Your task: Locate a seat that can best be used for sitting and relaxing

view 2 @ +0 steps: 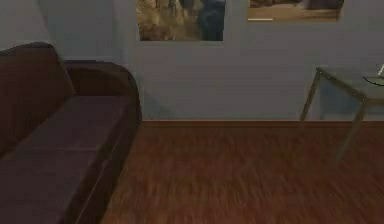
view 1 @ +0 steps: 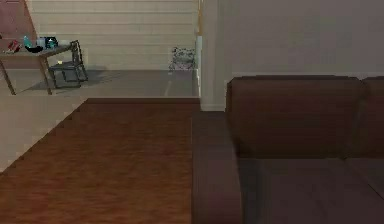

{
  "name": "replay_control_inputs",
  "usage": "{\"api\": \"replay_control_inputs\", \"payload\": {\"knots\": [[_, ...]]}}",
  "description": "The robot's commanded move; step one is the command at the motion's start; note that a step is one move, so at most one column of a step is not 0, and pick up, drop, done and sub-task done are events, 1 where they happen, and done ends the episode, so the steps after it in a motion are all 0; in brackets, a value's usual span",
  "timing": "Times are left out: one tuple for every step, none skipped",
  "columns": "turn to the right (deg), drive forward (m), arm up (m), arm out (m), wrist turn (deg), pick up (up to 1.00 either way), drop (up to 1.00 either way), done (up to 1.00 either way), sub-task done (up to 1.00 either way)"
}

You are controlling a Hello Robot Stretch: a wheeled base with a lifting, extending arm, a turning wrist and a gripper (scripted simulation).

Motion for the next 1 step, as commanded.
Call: {"api": "replay_control_inputs", "payload": {"knots": [[45.0,0.00,0.00,0.00,0.0,0.00,0.00,0.00,0.00]]}}
